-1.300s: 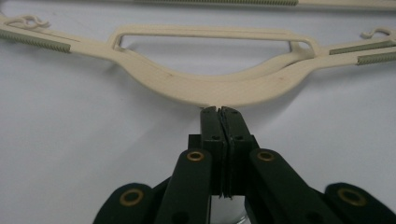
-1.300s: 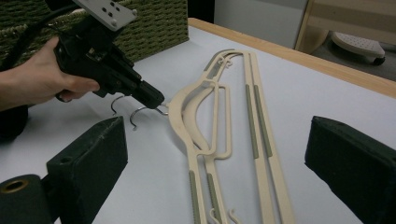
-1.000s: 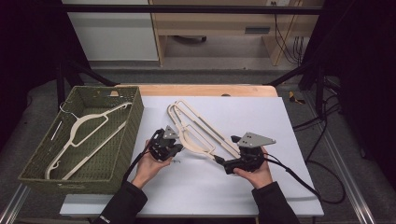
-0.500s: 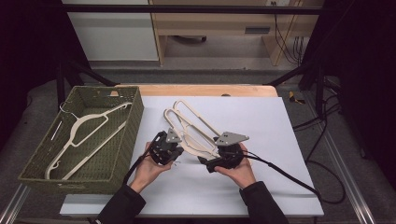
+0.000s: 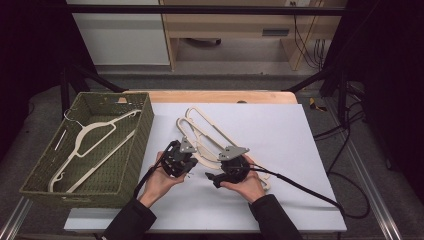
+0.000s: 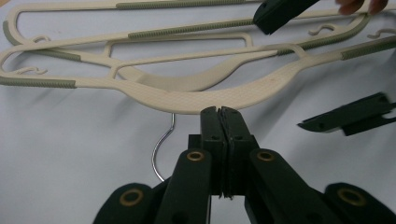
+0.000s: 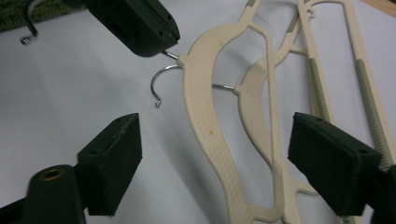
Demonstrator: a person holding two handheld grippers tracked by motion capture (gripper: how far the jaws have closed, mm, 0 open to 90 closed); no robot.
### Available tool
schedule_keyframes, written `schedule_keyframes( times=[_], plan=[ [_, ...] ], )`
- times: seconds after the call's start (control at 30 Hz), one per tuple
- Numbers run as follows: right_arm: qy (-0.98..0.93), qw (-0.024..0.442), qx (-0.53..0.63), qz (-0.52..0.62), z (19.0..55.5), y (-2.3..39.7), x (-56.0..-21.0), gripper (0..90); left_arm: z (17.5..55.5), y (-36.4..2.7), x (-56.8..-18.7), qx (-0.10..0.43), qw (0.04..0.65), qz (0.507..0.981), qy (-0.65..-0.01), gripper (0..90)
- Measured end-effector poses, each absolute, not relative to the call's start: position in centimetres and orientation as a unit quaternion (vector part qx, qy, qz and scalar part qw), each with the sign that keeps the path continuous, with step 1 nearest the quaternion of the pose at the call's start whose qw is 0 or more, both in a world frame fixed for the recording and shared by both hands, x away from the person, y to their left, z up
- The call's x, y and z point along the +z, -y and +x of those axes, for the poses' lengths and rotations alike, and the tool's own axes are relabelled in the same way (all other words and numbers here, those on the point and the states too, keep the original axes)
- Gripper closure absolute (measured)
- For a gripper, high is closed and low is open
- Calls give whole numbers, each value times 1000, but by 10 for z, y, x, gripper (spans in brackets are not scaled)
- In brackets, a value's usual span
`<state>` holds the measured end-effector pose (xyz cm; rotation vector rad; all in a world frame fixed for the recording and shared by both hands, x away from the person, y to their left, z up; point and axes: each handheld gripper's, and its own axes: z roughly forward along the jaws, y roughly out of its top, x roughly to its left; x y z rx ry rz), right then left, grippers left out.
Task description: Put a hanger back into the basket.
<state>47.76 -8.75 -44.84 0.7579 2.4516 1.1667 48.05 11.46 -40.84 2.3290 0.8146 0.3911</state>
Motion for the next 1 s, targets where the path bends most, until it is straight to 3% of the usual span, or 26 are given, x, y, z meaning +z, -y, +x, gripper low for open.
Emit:
schedule_keyframes(
  times=[0.53,0.8,1.0],
  plan=[
    [-881,175,367,243,478,81,-457,683,476,-111,-407,142,318,885,-308,890],
    [-886,185,367,216,474,80,-455,737,477,-120,-402,131,347,875,-310,876],
    [-881,193,376,213,471,85,-446,782,468,-144,-379,152,419,836,-321,648]
  ],
)
